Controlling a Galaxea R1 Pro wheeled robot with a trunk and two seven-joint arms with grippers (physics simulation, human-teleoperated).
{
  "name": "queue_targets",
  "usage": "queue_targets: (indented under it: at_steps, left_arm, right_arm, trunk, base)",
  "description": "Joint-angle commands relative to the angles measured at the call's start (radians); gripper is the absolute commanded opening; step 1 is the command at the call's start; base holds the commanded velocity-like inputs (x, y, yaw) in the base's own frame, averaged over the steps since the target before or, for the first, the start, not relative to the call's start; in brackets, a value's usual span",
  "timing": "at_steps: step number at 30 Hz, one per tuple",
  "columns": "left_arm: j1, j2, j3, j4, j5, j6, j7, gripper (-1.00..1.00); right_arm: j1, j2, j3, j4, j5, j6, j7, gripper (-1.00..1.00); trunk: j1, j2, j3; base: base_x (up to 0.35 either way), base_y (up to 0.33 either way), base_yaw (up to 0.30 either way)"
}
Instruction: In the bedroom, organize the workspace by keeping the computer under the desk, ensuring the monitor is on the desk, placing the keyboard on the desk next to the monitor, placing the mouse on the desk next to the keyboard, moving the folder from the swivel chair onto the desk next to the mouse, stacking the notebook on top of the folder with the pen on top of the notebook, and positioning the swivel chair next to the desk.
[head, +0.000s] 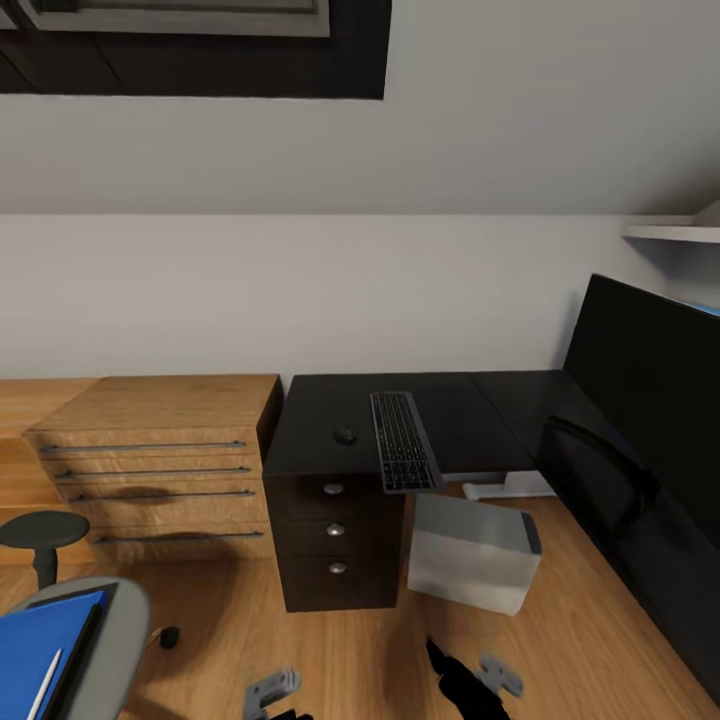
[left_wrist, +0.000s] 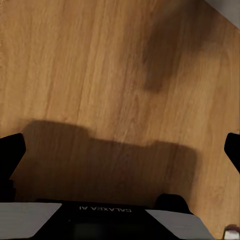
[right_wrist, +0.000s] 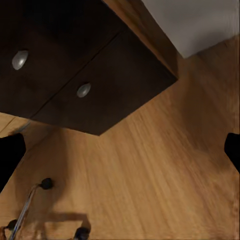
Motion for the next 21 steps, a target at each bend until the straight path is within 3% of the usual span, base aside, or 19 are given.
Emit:
queue_targets:
  at_steps: [1, 2, 5, 6, 10, 13, 18, 21]
  left_arm:
    - [-0.001, 0.001, -0.017, 0.016, 0.004, -0.016, 0.010, 1.00]
    - [-0.001, 0.001, -0.048, 0.050, -0.007, -0.056, 0.010, 1.00]
    - [-0.001, 0.002, -0.088, 0.100, -0.022, -0.124, 0.011, 1.00]
    - [-0.001, 0.001, -0.109, 0.135, -0.029, -0.172, 0.011, 1.00]
    - [-0.001, 0.001, -0.146, 0.214, -0.037, -0.262, 0.010, 1.00]
    - [-0.001, 0.000, -0.166, 0.273, -0.041, -0.320, 0.010, 1.00]
    - [-0.001, 0.001, -0.184, 0.374, -0.044, -0.422, 0.008, 1.00]
    - [-0.001, 0.003, -0.186, 0.404, -0.044, -0.456, 0.007, 1.00]
  right_arm:
    - [-0.001, 0.000, 0.004, 0.024, 0.004, -0.023, 0.002, 1.00]
    - [0.000, 0.000, 0.004, 0.074, 0.025, -0.072, 0.001, 1.00]
    - [0.000, 0.003, 0.005, 0.162, 0.050, -0.185, 0.000, 1.00]
    - [0.000, 0.006, 0.006, 0.221, 0.066, -0.275, -0.001, 1.00]
    - [-0.001, 0.019, 0.008, 0.312, 0.101, -0.426, -0.001, 1.00]
    - [-0.001, 0.025, 0.010, 0.348, 0.145, -0.480, -0.002, 1.00]
    - [-0.001, 0.029, 0.012, 0.384, 0.284, -0.525, -0.025, 1.00]
    - [-0.002, 0.028, 0.011, 0.390, 0.343, -0.533, -0.059, 1.00]
  trunk:
    - [-0.004, 0.007, 0.002]
    - [-0.008, 0.014, 0.005]
    - [-0.019, 0.035, 0.015]
    - [-0.023, 0.042, 0.018]
    - [-0.039, 0.070, 0.030]
    - [-0.050, 0.091, 0.040]
    - [-0.069, 0.126, 0.056]
    - [-0.081, 0.147, 0.065]
  base:
    - [0.000, 0.000, 0.000]
    - [0.000, 0.000, 0.000]
    - [0.000, 0.000, 0.000]
    - [0.000, 0.000, 0.000]
    - [0.000, 0.000, 0.000]
    - [0.000, 0.000, 0.000]
    - [0.000, 0.000, 0.000]
    - [0.000, 0.000, 0.000]
